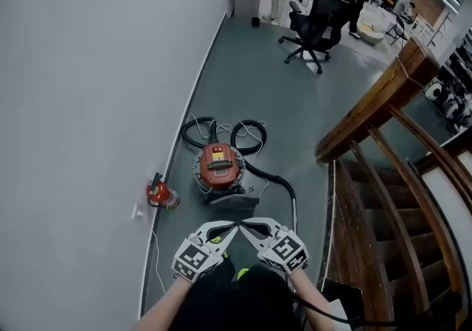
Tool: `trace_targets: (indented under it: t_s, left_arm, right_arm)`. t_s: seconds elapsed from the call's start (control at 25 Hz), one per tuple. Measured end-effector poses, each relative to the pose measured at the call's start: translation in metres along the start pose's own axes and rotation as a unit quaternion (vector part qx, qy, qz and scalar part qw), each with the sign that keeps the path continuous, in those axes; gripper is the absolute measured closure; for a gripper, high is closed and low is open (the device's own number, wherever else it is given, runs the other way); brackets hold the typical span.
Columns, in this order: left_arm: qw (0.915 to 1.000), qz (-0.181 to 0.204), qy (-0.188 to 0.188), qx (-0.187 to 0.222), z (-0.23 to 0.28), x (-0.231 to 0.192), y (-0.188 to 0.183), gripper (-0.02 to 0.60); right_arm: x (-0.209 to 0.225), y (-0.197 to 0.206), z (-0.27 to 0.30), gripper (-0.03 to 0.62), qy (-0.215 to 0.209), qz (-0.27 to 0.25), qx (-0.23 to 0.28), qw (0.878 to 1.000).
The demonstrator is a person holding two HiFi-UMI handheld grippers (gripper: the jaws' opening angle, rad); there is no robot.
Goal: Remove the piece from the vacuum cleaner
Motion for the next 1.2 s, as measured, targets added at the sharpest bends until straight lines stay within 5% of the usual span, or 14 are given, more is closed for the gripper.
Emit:
trace_targets:
  t_s: [0.52, 1.2]
  left_arm:
    - [0.9990, -0.028, -0.016, -0.031, 0.030, -0.037, 0.030, 0.574]
    - [0.9976, -0.008, -0.040, -0.055, 0.098, -0.071, 0.094, 0.574]
  right_arm:
    - [0.042, 0.020, 0.036, 0.579, -0.018, -0.002, -0.043, 0.999]
    - [0.115, 0.076, 0.077, 0.579, -0.030, 0.013, -0.052, 0.998]
Point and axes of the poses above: the fingertips, and each gripper's own axes: z forward along the fingers, x to its right, y out of its underside, the point moved 3 cm from there along -z, backward along the fingers, and after that the axes turned 7 degrees about z, right-handed, at the moved point
